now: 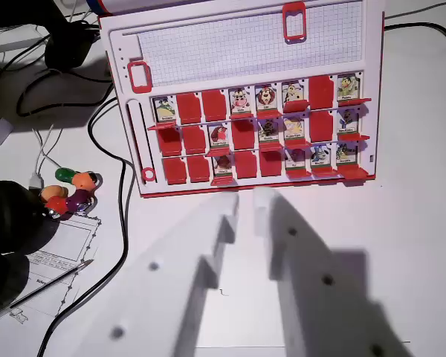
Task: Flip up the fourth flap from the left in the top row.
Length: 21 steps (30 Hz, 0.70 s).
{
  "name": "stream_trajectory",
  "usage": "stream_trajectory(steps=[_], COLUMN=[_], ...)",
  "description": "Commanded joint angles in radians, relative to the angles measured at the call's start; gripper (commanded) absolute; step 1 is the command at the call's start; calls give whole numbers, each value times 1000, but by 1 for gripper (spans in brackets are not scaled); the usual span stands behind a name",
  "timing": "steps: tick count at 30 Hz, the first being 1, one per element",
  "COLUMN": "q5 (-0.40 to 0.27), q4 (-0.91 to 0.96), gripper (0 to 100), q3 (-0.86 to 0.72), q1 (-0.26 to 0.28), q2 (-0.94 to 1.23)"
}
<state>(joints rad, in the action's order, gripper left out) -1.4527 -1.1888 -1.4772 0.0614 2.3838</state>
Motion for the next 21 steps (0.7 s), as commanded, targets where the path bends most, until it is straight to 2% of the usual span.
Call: stream_trajectory(steps=[1,21], q5=[-9,-17], q4=[18,12], gripper=[2,2], q3=[101,156], q1=[-12,-18], q2=[-8,-55])
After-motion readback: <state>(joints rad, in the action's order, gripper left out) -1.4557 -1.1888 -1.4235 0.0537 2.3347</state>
